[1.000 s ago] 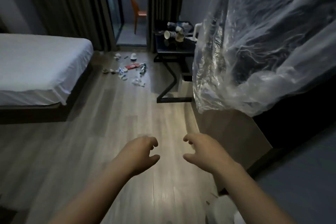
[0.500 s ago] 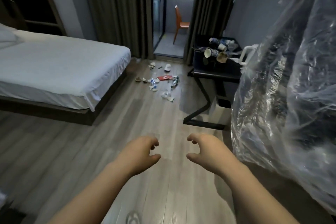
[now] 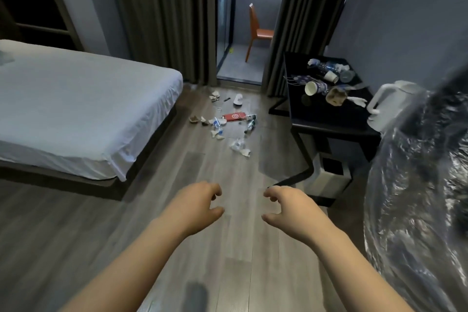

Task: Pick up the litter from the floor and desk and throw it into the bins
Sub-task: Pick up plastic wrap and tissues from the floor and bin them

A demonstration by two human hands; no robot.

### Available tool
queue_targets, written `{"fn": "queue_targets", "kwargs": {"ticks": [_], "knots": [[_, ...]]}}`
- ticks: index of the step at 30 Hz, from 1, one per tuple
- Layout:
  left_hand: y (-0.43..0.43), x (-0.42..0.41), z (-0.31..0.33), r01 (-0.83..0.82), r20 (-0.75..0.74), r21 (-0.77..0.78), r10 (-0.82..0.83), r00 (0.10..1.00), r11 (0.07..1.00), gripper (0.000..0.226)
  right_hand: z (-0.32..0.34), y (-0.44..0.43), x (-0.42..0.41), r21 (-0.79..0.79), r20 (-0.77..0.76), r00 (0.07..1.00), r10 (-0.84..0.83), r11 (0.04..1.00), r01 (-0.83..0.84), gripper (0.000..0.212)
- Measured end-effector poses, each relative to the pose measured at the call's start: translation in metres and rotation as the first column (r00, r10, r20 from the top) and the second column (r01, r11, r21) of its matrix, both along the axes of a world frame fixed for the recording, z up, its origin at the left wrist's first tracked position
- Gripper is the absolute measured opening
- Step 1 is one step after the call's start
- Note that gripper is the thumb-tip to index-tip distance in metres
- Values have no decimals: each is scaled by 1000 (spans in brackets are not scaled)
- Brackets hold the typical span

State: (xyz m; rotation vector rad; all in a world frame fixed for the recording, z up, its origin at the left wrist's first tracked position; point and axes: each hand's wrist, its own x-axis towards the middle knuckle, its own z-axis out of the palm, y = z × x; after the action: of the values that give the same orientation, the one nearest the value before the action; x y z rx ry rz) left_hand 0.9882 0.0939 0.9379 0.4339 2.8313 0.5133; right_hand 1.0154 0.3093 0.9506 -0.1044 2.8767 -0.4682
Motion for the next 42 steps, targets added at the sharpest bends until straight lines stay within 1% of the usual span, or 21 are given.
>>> {"fn": "queue_targets", "kwargs": {"ticks": [2,8,14,17,19,23,28,33,38,42], "knots": [[-1,-31,-2,6,18,16,-7,1000,1000,37,-3,-1,-31,-7,18,1000,-13,1000,13,53],[7,-141,-15,14,42,-7,-14,999,1000,38,-17,9,-143,-33,48,998,-28,999,30,52],[25,-261,-12,-9,28,-46,10,1000,999,36,-18,31,-268,-45,69,997,-17,999,20,52],[32,-313,-10,-18,12,-44,19,1000,999,34,-18,40,-324,-75,95,995,-18,997,25,51],[34,-346,-12,-22,32,-27,23,999,999,34,-22,45,-360,-69,107,994,-20,997,28,51],[35,-409,-20,-43,103,-45,48,993,998,36,-33,50,-423,-45,129,992,-20,999,26,54],[23,-500,-37,-21,112,-29,24,993,999,37,-50,41,-514,-54,145,988,-47,997,56,55],[-2,-607,-46,-41,145,-7,41,989,999,36,-62,15,-615,-61,159,983,-89,993,100,54],[-26,-710,-49,32,200,-54,-21,980,998,38,-63,-16,-698,-89,190,970,-153,981,172,50],[-32,-776,-55,74,194,-51,-63,979,996,37,-70,-22,-753,-104,214,959,-187,972,213,48]]}}
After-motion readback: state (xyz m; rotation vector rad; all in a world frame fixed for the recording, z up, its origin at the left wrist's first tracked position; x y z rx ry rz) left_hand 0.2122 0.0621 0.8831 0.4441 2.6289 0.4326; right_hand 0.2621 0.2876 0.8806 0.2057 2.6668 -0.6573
